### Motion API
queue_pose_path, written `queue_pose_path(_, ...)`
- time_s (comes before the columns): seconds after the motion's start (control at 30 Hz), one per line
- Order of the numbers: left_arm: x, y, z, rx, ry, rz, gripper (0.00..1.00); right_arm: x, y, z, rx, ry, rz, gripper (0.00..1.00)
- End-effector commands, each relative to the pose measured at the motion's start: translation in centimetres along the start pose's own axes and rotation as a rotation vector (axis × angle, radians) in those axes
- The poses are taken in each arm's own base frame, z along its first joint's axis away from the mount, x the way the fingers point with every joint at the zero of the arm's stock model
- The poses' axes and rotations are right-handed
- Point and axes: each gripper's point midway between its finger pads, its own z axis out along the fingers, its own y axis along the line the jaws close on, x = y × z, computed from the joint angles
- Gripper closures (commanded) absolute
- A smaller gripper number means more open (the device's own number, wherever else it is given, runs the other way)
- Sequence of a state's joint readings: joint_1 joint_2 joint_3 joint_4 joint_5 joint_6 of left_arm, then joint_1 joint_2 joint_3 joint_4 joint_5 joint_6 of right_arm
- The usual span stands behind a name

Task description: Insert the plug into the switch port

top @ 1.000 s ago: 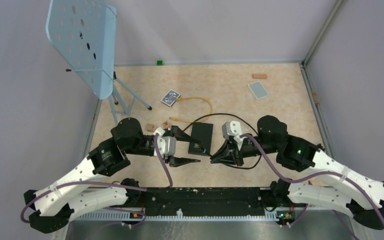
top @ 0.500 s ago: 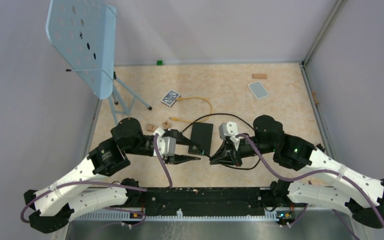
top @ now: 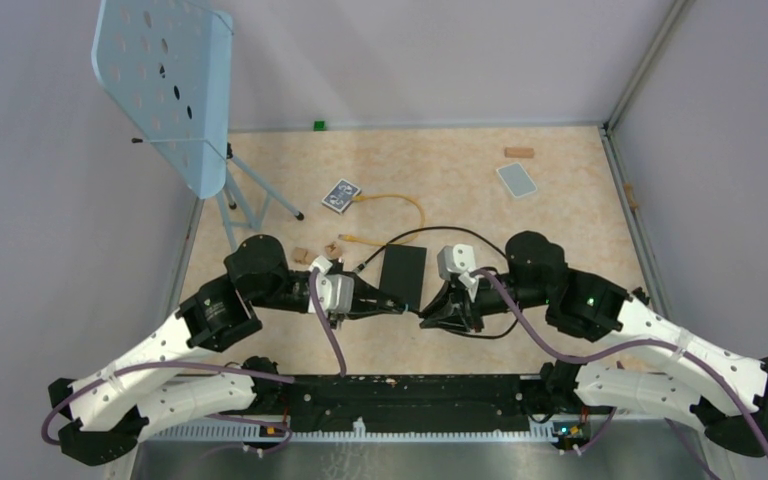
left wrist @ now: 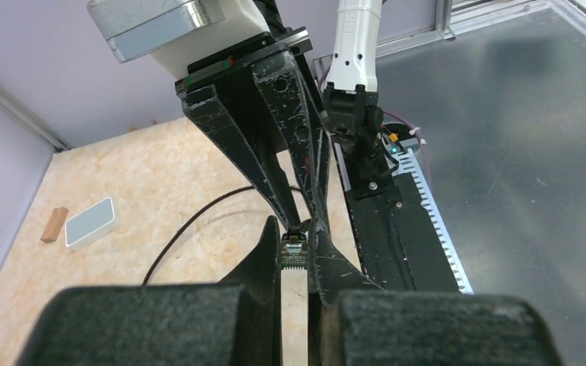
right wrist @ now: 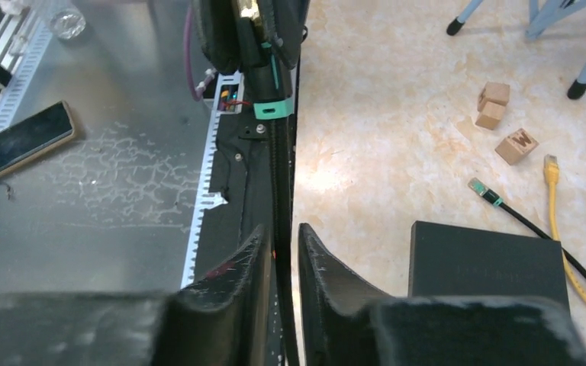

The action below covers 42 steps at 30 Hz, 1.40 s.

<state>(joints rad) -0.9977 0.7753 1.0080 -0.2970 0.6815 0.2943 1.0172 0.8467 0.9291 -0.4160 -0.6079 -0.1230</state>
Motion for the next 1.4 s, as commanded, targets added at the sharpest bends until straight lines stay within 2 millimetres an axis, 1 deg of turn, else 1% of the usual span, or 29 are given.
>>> queue_pose_path(0.0,-0.1,0.1,0.5,0.013,-0.015,0.006,1.00,-1.4,-1.4,-0.1,0.081,-0.076,-0.070,0.70)
queue_pose_path(0.07,0.0,0.0,0.7,0.010,-0.031,-0.018,1.00,-1.8,-2.3,-0.4,0.141,-0.117,-0.098,0.64)
queue_pose_path(0.13,0.0,0.3,0.6,-0.026,-0.052,-0.049,1.00,-2.5,-3.0,-0.8,0.194,-0.179,-0.135,0.56)
queue_pose_path(0.17,-0.1,0.6,0.5,-0.052,-0.067,-0.061,1.00,-2.9,-3.2,-1.0,0.212,-0.216,-0.157,0.53)
queue_pose_path(0.2,0.3,0.8,0.5,-0.080,-0.077,-0.081,1.00,-3.1,-3.2,-1.1,0.216,-0.250,-0.184,0.52)
queue_pose_path(0.23,0.5,1.0,0.3,-0.107,-0.094,-0.088,1.00,-4.0,-3.0,-1.3,0.216,-0.309,-0.232,0.49)
queue_pose_path(0.3,0.3,1.5,-0.2,-0.171,-0.149,-0.106,1.00,-4.7,-3.1,-1.7,0.246,-0.392,-0.265,0.46)
queue_pose_path(0.37,0.1,1.8,-0.7,-0.223,-0.218,-0.123,1.00,-5.4,-3.6,-2.1,0.285,-0.461,-0.254,0.46)
queue_pose_path(0.43,-0.1,1.4,-1.2,-0.233,-0.277,-0.155,1.00,-5.9,-3.7,-2.0,0.285,-0.520,-0.245,0.46)
queue_pose_path(0.53,-0.3,1.2,-1.8,-0.255,-0.326,-0.160,1.00,-6.5,-3.2,-1.7,0.247,-0.589,-0.222,0.49)
queue_pose_path(0.63,-0.2,1.2,-2.1,-0.267,-0.336,-0.167,1.00,-6.8,-2.7,-1.2,0.201,-0.633,-0.179,0.54)
queue_pose_path(0.83,-0.4,1.0,-2.0,-0.254,-0.339,-0.163,1.00,-6.6,-1.6,0.2,0.135,-0.645,-0.173,0.58)
queue_pose_path(1.03,-0.2,1.1,-1.8,-0.252,-0.335,-0.161,1.00,-6.8,-1.1,0.7,0.106,-0.670,-0.165,0.59)
queue_pose_path(1.17,-0.1,1.2,-1.7,-0.251,-0.329,-0.158,1.00,-6.7,-0.8,1.0,0.089,-0.663,-0.162,0.62)
queue_pose_path(1.23,-0.1,1.1,-1.7,-0.248,-0.328,-0.156,1.00,-6.6,-1.2,0.9,0.114,-0.665,-0.158,0.62)
queue_pose_path(1.3,-0.1,1.1,-1.7,-0.248,-0.326,-0.156,1.00,-6.6,-1.6,0.4,0.152,-0.675,-0.158,0.57)
queue_pose_path(1.37,-0.1,1.1,-1.7,-0.247,-0.324,-0.157,1.00,-6.9,-1.6,-0.3,0.172,-0.694,-0.167,0.55)
